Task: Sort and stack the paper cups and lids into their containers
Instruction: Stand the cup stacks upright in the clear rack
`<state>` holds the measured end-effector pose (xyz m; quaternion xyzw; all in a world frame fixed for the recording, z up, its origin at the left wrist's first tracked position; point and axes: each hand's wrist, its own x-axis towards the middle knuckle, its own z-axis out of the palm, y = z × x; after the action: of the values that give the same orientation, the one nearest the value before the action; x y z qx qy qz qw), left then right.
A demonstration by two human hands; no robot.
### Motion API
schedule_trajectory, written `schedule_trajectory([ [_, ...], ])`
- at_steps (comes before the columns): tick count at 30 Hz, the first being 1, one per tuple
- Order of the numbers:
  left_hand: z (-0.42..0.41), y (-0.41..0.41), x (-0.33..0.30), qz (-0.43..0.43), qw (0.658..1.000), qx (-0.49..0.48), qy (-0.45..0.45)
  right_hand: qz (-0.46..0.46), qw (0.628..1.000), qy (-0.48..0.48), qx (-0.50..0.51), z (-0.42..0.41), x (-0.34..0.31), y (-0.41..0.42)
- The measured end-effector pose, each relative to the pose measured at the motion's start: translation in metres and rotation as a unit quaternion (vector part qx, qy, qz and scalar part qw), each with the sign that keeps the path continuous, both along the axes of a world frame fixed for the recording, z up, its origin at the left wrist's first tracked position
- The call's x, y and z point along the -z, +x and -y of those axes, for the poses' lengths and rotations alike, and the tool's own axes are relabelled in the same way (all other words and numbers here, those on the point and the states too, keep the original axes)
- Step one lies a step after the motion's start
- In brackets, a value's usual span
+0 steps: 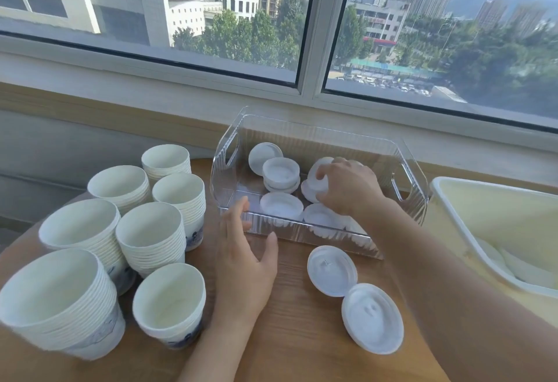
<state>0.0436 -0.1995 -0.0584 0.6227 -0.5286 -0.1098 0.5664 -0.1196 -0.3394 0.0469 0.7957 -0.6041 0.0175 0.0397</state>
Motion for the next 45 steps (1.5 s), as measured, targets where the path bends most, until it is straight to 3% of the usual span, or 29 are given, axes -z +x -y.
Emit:
schedule_trajectory([
  [4, -0.001, -0.001, -0.001, -0.017, 1.0, 0.002, -0.008, 0.054, 0.993, -0.081, -0.063, 0.002, 0.004, 0.019],
  [6, 0.0, 0.0, 0.0, -0.015, 1.0, 0.002, -0.014, 0.067, 0.991, -0.057, -0.105, 0.009, 0.01, 0.036],
  [14, 0.002, 0.0, 0.003, -0.005, 1.0, -0.001, -0.029, 0.127, 0.984, 0.112, -0.058, 0.046, 0.036, 0.069],
  [19, 0.003, 0.001, 0.002, -0.007, 1.0, 0.001, -0.022, 0.186, 0.977, 0.077, -0.073, 0.037, 0.035, 0.056],
  [24, 0.001, 0.001, -0.001, -0.016, 1.0, 0.009, -0.002, 0.266, 0.962, -0.025, -0.046, 0.014, 0.023, 0.014],
  [30, -0.001, 0.0, -0.003, -0.018, 1.0, 0.015, 0.005, 0.167, 0.981, -0.079, 0.063, -0.002, 0.021, -0.029],
  [33, -0.001, 0.0, -0.003, -0.021, 1.0, 0.018, 0.0, 0.145, 0.984, -0.102, 0.015, 0.0, 0.02, -0.02],
  [39, 0.0, 0.0, -0.001, -0.018, 1.0, 0.007, -0.006, 0.18, 0.979, -0.022, -0.089, 0.027, 0.021, 0.025],
  [45, -0.001, 0.0, 0.001, -0.017, 1.0, -0.001, -0.011, 0.095, 0.989, 0.004, -0.109, 0.068, 0.02, 0.072],
])
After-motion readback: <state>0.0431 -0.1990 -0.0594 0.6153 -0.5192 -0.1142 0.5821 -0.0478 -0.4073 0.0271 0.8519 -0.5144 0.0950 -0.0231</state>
